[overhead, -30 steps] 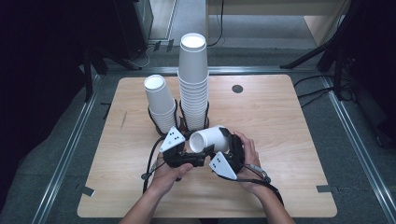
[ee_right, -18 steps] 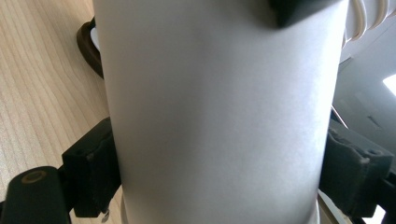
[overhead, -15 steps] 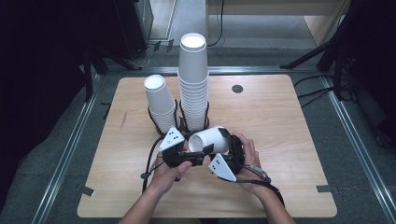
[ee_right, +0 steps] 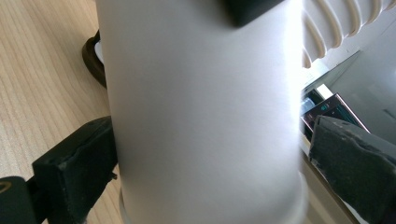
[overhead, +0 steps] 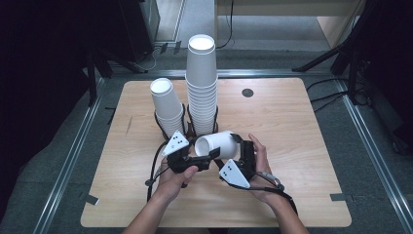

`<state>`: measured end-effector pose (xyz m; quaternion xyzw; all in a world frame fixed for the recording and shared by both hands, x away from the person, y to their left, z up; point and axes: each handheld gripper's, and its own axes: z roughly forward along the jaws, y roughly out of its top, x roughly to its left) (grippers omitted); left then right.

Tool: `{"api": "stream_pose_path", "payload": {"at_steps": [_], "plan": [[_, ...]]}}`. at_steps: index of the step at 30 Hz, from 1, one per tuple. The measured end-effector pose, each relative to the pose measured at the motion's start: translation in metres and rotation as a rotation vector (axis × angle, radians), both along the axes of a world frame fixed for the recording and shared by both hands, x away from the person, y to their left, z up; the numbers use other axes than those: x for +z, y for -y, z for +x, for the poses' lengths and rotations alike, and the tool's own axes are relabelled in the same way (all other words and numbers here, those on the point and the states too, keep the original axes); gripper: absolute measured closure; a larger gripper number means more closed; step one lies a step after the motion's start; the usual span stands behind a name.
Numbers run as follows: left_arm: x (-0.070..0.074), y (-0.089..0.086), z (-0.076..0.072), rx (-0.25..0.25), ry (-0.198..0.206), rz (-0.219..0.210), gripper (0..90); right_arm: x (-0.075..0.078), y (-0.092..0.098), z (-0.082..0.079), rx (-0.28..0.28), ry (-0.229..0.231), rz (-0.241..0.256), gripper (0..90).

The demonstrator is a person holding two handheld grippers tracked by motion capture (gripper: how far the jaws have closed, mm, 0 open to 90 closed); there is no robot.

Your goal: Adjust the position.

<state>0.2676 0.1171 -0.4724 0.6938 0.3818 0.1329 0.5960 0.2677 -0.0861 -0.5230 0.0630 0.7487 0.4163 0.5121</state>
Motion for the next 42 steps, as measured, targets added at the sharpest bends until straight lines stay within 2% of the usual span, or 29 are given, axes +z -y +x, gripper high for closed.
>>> {"api": "stream_pose_path", "payload": {"at_steps": [11, 17, 20, 21, 23, 24, 26, 27, 28, 29, 30, 31, 32, 34, 36, 38, 39, 40, 41, 42], "plan": [[-0.003, -0.002, 0.003, 0.043, 0.002, 0.016, 23.8, 0.01, 0.013, -0.009, -0.02, 0.001, 0.023, 0.0], [-0.005, -0.002, 0.003, 0.054, 0.008, 0.015, 23.8, 0.012, 0.027, -0.017, -0.053, -0.016, 0.076, 0.0], [-0.007, -0.001, 0.005, 0.056, 0.01, 0.029, 23.9, 0.011, 0.034, -0.02, -0.078, -0.036, 0.103, 0.0], [-0.008, -0.001, 0.006, 0.059, 0.004, 0.026, 24.0, 0.01, 0.039, -0.022, -0.103, -0.051, 0.134, 0.0], [-0.008, -0.001, 0.006, 0.06, -0.001, 0.029, 24.0, 0.01, 0.041, -0.023, -0.118, -0.057, 0.138, 0.2], [-0.009, -0.002, 0.007, 0.062, -0.004, 0.023, 23.9, 0.008, 0.044, -0.025, -0.174, -0.071, 0.156, 0.3], [-0.009, -0.002, 0.007, 0.069, -0.004, 0.022, 23.9, 0.008, 0.045, -0.025, -0.188, -0.075, 0.169, 0.3], [-0.009, -0.003, 0.007, 0.089, -0.001, 0.019, 23.9, 0.007, 0.049, -0.028, -0.226, -0.104, 0.228, 0.5], [-0.009, -0.003, 0.007, 0.089, -0.001, 0.019, 23.9, 0.007, 0.049, -0.028, -0.226, -0.104, 0.228, 0.5], [-0.008, -0.005, 0.008, 0.083, -0.013, -0.005, 23.9, 0.006, 0.053, -0.029, -0.261, -0.131, 0.286, 0.6], [-0.008, -0.005, 0.008, 0.083, -0.013, -0.005, 23.9, 0.006, 0.053, -0.029, -0.261, -0.131, 0.286, 0.6], [-0.008, -0.005, 0.008, 0.075, -0.013, -0.015, 23.9, 0.004, 0.056, -0.03, -0.3, -0.157, 0.368, 4.3], [-0.008, -0.005, 0.008, 0.075, -0.013, -0.015, 23.8, 0.004, 0.056, -0.03, -0.3, -0.157, 0.368, 4.3], [-0.008, -0.005, 0.008, 0.085, -0.006, -0.01, 23.8, 0.002, 0.058, -0.03, -0.344, -0.164, 0.436, 6.3], [-0.008, -0.005, 0.008, 0.078, -0.004, -0.018, 23.8, 0.0, 0.058, -0.029, -0.369, -0.193, 0.475, 6.3], [-0.008, -0.003, 0.008, 0.069, 0.004, -0.013, 23.7, -0.002, 0.058, -0.028, -0.361, -0.231, 0.509, 6.3], [-0.009, -0.003, 0.008, 0.072, 0.006, -0.008, 23.7, -0.003, 0.057, -0.027, -0.344, -0.276, 0.542, 6.3], [-0.009, -0.003, 0.008, 0.072, 0.006, -0.008, 23.7, -0.003, 0.057, -0.027, -0.344, -0.276, 0.542, 6.3], [-0.009, -0.003, 0.008, 0.073, 0.002, -0.01, 23.7, -0.003, 0.056, -0.026, -0.335, -0.312, 0.585, 6.4], [-0.009, -0.002, 0.008, 0.075, 0.003, -0.009, 23.7, -0.003, 0.056, -0.026, -0.335, -0.312, 0.585, 6.4]]}}
